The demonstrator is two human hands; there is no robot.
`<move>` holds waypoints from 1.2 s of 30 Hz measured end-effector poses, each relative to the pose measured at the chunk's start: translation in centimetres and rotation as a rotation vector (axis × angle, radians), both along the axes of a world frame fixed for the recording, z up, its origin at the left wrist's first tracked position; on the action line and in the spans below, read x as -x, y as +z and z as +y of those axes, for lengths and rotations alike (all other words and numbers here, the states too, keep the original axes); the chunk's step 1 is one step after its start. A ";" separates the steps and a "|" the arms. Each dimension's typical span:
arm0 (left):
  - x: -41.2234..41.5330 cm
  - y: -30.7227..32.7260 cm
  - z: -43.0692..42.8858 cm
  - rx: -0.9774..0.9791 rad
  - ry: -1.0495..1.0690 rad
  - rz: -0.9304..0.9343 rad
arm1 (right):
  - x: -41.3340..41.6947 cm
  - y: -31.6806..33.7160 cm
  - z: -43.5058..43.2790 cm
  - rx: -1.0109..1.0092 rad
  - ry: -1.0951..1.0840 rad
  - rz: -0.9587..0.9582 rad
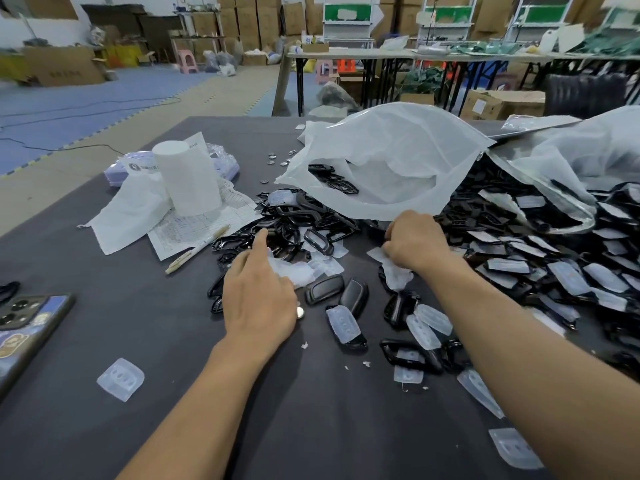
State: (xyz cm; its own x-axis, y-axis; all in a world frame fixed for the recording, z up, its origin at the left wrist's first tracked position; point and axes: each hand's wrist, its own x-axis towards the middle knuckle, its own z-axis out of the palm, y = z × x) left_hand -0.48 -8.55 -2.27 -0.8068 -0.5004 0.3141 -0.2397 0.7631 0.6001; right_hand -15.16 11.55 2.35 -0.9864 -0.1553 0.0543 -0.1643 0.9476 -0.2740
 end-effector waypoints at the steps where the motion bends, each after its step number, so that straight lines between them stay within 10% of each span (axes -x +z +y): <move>1: 0.0 -0.1 -0.2 0.026 -0.001 -0.030 | 0.4 -0.3 -0.2 -0.002 0.006 -0.019; 8: 0.2 0.4 -0.5 0.071 0.029 -0.005 | -0.8 1.0 -0.2 -0.004 -0.048 -0.007; 15: 3.9 1.6 -0.8 0.274 -0.092 0.038 | -8.9 0.1 -2.7 1.311 -0.036 -0.323; 19: 6.2 1.5 -1.7 0.335 -0.077 -0.083 | -10.5 -0.6 -3.0 1.455 -0.008 -0.450; 24: 5.4 2.2 -1.5 0.267 -0.006 0.316 | -10.4 -1.0 -2.8 1.551 -0.013 -0.508; 30: 1.6 5.0 0.4 -0.642 0.004 0.523 | -10.5 -1.7 -3.2 1.522 -0.020 -0.433; 36: -0.8 4.0 1.4 -1.249 -0.217 0.277 | -10.5 -1.8 -3.5 1.445 -0.063 -0.354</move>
